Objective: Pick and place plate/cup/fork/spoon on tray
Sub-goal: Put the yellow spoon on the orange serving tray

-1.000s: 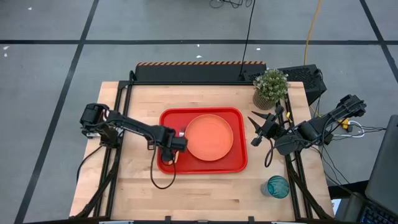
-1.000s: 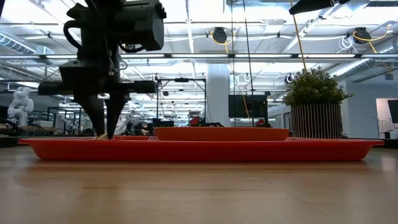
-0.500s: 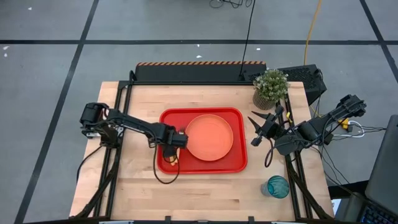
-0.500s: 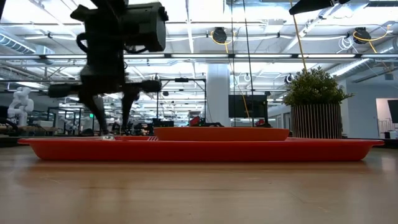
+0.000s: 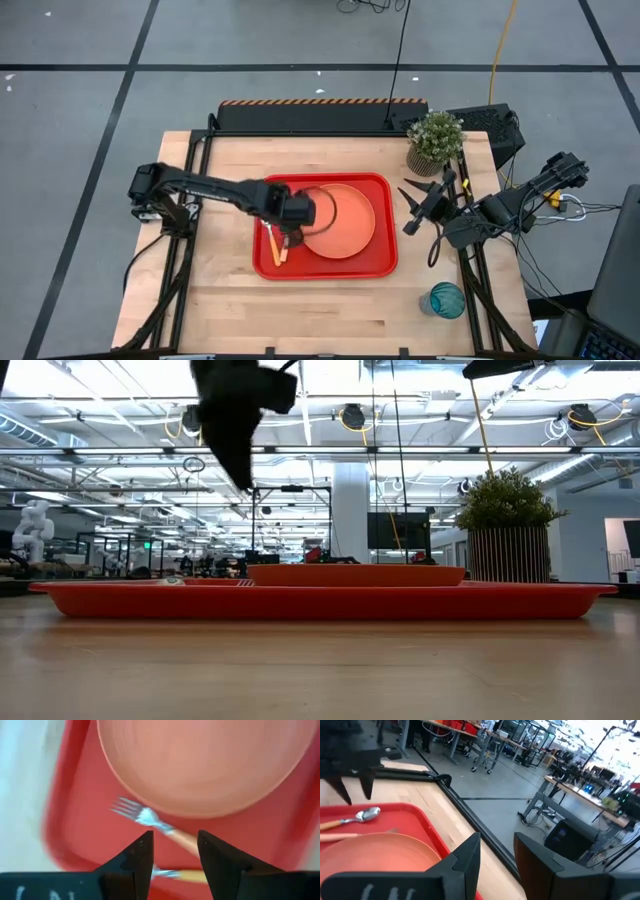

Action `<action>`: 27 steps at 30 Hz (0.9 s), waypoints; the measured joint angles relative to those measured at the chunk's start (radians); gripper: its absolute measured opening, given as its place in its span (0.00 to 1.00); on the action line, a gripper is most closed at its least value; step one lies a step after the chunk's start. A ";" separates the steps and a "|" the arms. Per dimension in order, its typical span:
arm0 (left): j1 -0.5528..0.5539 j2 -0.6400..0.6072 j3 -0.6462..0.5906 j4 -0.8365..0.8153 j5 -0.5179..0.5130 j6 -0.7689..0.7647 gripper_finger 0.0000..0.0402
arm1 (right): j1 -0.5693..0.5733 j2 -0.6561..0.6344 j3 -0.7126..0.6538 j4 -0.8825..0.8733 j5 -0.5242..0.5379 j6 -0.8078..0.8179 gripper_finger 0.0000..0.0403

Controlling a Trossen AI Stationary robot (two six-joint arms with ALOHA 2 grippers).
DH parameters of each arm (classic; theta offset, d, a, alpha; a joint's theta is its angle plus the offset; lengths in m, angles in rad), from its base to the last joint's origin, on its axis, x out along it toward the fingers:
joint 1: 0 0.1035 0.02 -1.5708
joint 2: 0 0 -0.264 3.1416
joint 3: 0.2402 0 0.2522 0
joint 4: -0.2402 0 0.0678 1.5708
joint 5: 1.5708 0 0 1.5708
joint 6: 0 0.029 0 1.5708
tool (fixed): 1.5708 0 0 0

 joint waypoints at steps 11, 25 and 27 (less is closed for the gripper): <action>-0.035 0.000 0.080 0.244 0.014 -0.143 0.39 | 0.000 0.000 0.000 -0.003 -0.158 0.142 0.27; -0.090 -0.068 -0.041 0.141 -0.173 -0.097 0.39 | -0.069 0.022 0.000 -0.017 -0.259 0.405 0.27; -0.086 -0.114 -0.114 0.131 -0.170 -0.192 0.39 | -0.093 0.033 0.000 0.001 -0.255 0.385 0.27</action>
